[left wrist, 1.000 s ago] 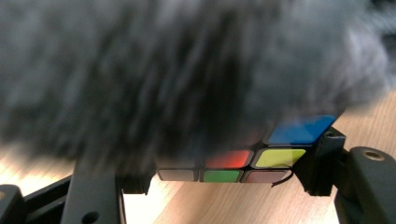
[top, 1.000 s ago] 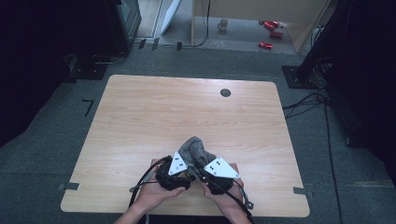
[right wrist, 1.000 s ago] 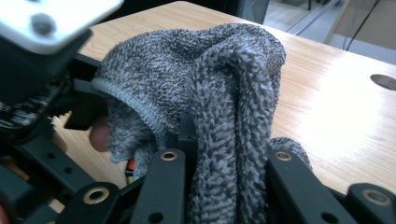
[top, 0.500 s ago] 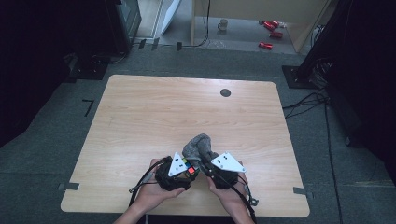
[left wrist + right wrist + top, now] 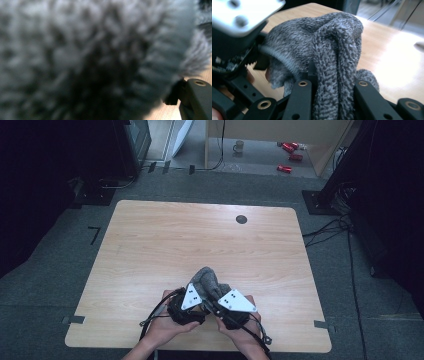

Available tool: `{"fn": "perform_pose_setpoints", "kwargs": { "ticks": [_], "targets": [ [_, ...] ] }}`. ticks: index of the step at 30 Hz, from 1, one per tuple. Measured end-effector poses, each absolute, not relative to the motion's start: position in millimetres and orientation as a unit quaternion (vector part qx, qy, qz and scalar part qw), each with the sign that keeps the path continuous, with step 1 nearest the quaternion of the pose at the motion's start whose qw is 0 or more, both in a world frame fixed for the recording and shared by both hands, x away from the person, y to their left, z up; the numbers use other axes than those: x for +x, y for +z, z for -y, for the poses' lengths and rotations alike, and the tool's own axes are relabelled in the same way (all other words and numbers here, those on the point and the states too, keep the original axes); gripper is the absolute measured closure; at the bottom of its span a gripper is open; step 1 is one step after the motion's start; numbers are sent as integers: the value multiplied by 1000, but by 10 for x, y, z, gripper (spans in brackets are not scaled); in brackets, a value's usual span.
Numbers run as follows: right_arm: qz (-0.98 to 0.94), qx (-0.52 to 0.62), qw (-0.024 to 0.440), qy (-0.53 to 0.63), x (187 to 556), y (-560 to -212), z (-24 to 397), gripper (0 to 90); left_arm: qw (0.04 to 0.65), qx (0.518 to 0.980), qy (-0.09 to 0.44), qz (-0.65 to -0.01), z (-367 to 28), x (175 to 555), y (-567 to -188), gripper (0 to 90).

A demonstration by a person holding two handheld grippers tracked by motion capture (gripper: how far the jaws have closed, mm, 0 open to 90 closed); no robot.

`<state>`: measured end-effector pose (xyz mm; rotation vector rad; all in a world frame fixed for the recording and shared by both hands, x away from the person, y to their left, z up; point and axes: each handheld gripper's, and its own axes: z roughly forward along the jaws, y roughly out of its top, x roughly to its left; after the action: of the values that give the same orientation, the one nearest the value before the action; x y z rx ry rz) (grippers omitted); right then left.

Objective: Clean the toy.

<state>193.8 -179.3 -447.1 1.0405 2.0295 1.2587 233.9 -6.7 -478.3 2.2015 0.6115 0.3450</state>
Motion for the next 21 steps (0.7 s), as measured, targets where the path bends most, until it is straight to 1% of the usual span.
{"fn": "perform_pose_setpoints", "kwargs": {
  "ticks": [2, 3, 5, 7, 9, 10, 12, 14, 16, 18, 20, 21],
  "targets": [
    [-748, 401, 250, 466, 2022, -4494, 1872, 782, 399, 873, 137, -244, 25, 2358, -4792, 353],
    [-742, 415, 253, 462, 2069, -4518, 1942, 783, 403, 871, 136, -248, 1, 2367, -4796, 353],
    [-728, 450, 238, 460, 2156, -4575, 2108, 783, 416, 864, 131, -254, -64, 2399, -4775, 353],
    [-709, 474, 209, 479, 2204, -4615, 2265, 782, 441, 855, 117, -249, -143, 2429, -4736, 352],
    [-695, 478, 176, 508, 2224, -4613, 2350, 781, 482, 840, 80, -235, -200, 2437, -4699, 352],
    [-685, 470, 155, 535, 2218, -4593, 2373, 781, 482, 840, 80, -235, -200, 2437, -4699, 352],
    [-680, 445, 120, 570, 2200, -4561, 2358, 781, 497, 838, 85, -210, -189, 2390, -4663, 352],
    [-695, 430, 112, 565, 2181, -4586, 2286, 786, 507, 834, 87, -201, -195, 2360, -4640, 352],
    [-703, 434, 109, 552, 2185, -4650, 2260, 786, 508, 833, 90, -201, -216, 2362, -4634, 352],
    [-707, 439, 97, 545, 2204, -4693, 2269, 787, 506, 834, 89, -202, -233, 2380, -4648, 352],
    [-694, 439, 82, 565, 2197, -4639, 2283, 788, 504, 836, 87, -198, -220, 2374, -4673, 352],
    [-689, 437, 82, 573, 2186, -4600, 2282, 788, 504, 837, 86, -196, -206, 2363, -4684, 352]
  ]
}}
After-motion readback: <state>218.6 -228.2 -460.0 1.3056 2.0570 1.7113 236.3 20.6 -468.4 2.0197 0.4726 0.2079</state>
